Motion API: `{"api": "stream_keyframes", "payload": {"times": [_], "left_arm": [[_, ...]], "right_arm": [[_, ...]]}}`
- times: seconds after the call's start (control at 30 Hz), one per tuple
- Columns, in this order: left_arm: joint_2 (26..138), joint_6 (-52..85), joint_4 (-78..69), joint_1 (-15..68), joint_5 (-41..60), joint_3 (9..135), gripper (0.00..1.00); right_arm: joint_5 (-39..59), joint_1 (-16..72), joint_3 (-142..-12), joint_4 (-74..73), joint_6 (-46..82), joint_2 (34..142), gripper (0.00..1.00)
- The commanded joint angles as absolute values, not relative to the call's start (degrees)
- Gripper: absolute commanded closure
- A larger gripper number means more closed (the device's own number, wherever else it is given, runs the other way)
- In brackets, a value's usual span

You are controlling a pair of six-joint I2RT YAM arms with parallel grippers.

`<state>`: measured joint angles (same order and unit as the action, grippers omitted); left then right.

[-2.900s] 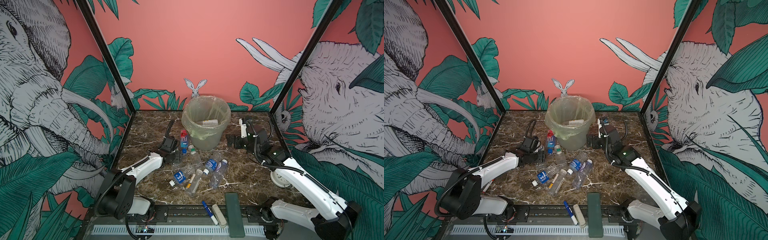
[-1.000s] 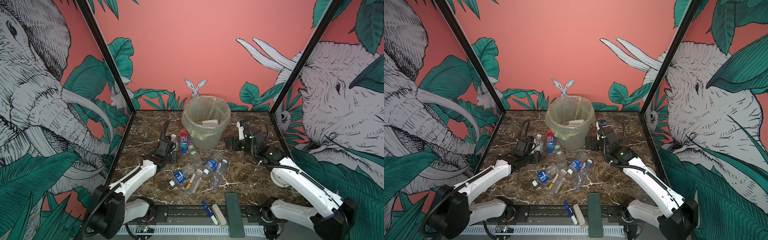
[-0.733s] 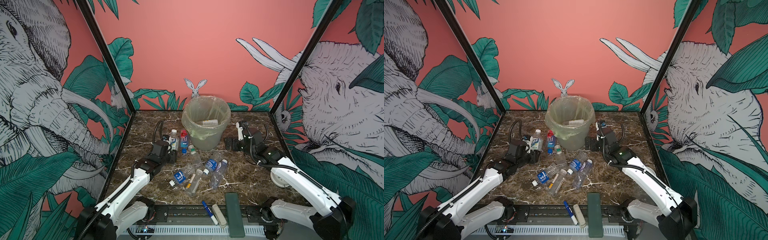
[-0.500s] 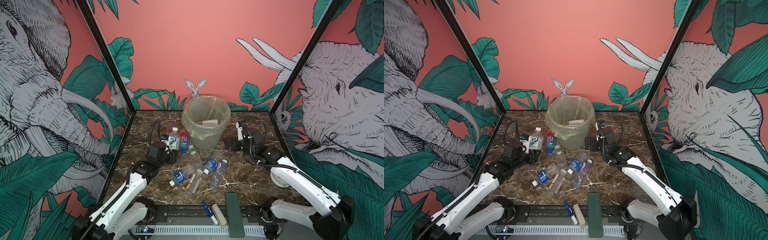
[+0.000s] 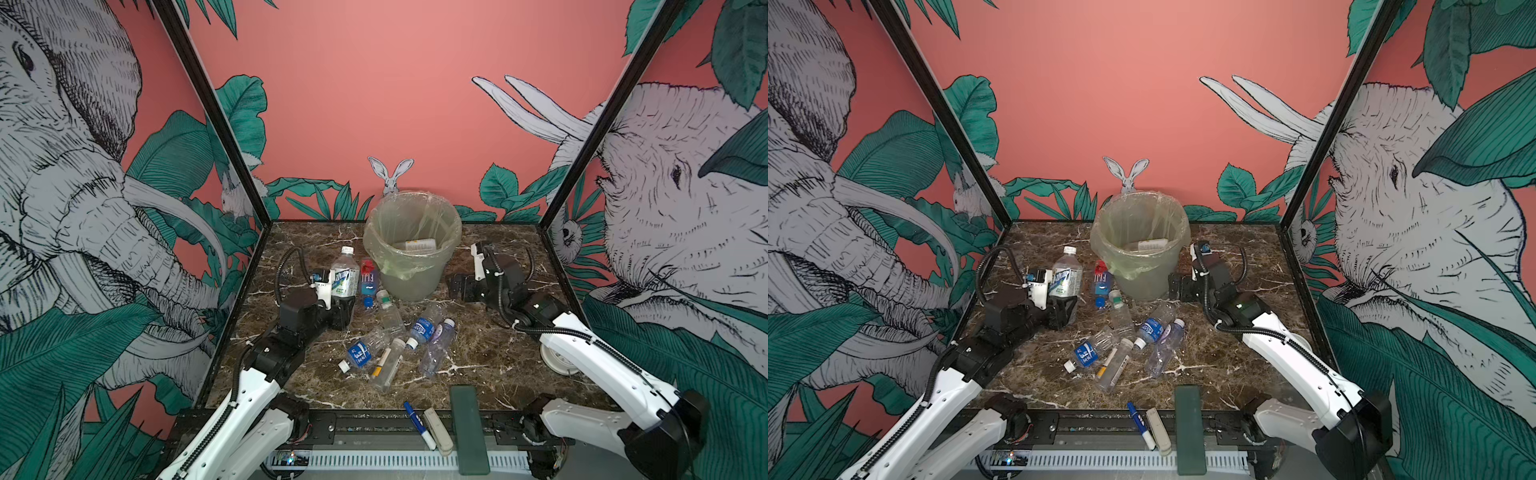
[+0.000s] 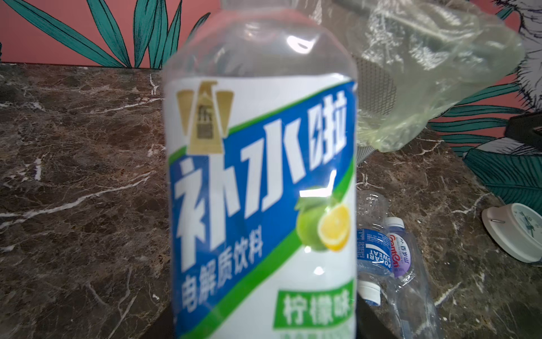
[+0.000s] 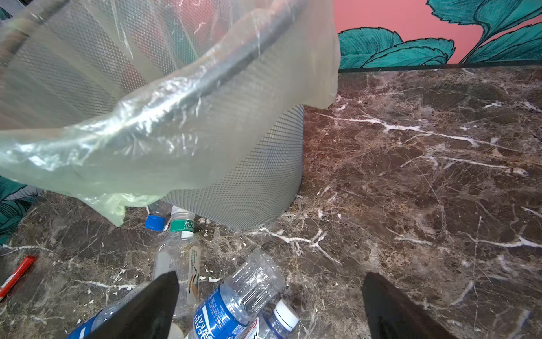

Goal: Throw the plastic bottles in the bin
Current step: 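Lift the green-lemon bottle with the left gripper and drop it into the bin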

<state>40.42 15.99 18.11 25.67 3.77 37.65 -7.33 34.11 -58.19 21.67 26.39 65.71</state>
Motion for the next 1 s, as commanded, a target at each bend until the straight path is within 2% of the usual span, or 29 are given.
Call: {"api": "stream_keyframes", "payload": {"times": [0.0, 0.27, 0.43, 0.57, 0.73, 0.77, 0.8, 0.9, 0.97], "left_arm": [[38.9, 14.2, 18.2, 25.5, 6.0, 40.5, 0.4], [39.1, 12.9, 18.3, 25.5, 8.2, 46.4, 0.39], [43.9, 13.8, 16.0, 25.5, 10.5, 51.9, 0.38], [51.5, 14.4, 11.3, 25.6, 12.2, 58.8, 0.38], [68.7, 16.7, 4.9, 25.5, 18.1, 75.0, 0.38], [73.1, 17.8, 3.9, 25.6, 19.7, 79.0, 0.36], [77.2, 18.9, 3.3, 25.6, 21.6, 82.8, 0.3], [87.1, 20.1, 8.5, 25.5, 23.5, 94.0, 0.01], [90.0, 19.6, 11.3, 25.5, 23.4, 97.6, 0.0]], "right_arm": [[-6.7, 34.1, -59.0, 19.8, 26.8, 66.2, 0.01], [-6.7, 34.1, -59.0, 19.7, 26.9, 66.2, 0.01], [-6.1, 34.1, -59.1, 19.8, 26.8, 65.9, 0.01], [-6.1, 34.1, -59.0, 20.2, 26.7, 65.1, 0.01], [-5.2, 34.1, -59.3, 20.4, 26.5, 64.9, 0.01], [-5.0, 34.1, -59.5, 20.3, 26.6, 65.0, 0.0], [-4.9, 34.1, -59.5, 20.2, 26.7, 65.0, 0.01], [-5.5, 34.2, -59.2, 20.4, 27.2, 64.1, 0.01], [-5.8, 34.2, -58.6, 20.5, 27.5, 63.1, 0.01]]}}
